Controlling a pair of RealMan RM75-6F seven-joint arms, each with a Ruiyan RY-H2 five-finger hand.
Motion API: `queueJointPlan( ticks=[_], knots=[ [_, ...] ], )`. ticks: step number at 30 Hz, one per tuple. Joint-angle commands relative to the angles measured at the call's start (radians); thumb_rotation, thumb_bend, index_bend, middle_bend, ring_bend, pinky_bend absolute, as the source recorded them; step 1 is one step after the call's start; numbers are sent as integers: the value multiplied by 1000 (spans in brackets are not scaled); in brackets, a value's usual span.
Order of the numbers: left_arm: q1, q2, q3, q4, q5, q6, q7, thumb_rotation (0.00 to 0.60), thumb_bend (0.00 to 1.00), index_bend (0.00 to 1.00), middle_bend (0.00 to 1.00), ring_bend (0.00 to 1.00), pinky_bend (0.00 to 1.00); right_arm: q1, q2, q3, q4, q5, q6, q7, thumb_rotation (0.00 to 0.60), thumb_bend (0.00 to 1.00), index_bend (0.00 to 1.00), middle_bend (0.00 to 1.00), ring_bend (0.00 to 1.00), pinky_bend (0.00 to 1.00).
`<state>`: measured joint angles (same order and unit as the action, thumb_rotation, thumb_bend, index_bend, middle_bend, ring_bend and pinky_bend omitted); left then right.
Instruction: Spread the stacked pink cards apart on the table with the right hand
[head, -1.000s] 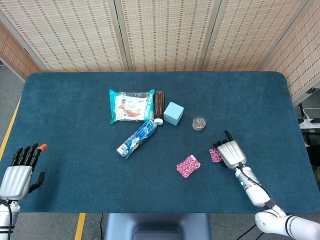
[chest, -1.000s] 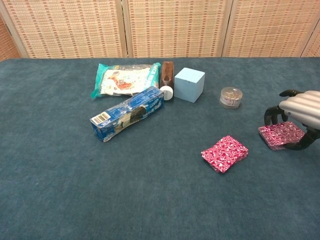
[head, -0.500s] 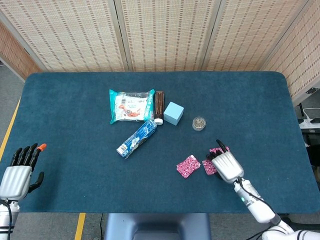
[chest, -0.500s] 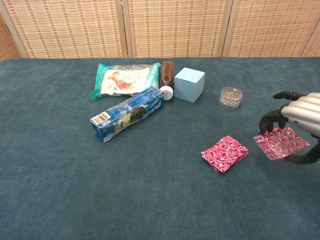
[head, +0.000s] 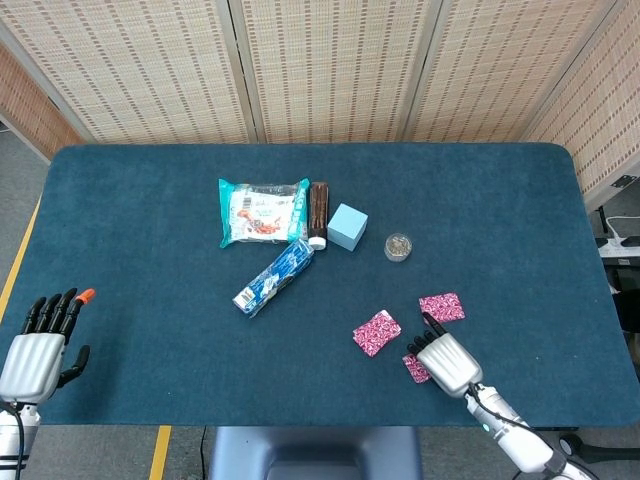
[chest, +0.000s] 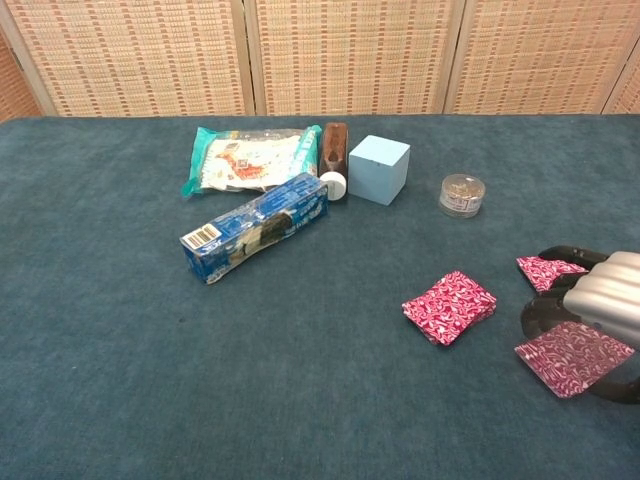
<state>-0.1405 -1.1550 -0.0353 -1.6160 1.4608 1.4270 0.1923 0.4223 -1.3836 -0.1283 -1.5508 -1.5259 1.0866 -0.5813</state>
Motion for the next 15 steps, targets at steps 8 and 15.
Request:
queueJointPlan(
  ticks=[8,15],
  knots=[
    [4,-1,1,0,3,6,0,600,433,0,0,0,1,-20,62,-3,-42,-8,19,58,600,180,0,142,124,0],
    [8,4,0,-6,10,20,1,600,434,0,0,0,1,-147,120,37,-71,-62,312,219,600,180,0,95,59,0]
  ],
)
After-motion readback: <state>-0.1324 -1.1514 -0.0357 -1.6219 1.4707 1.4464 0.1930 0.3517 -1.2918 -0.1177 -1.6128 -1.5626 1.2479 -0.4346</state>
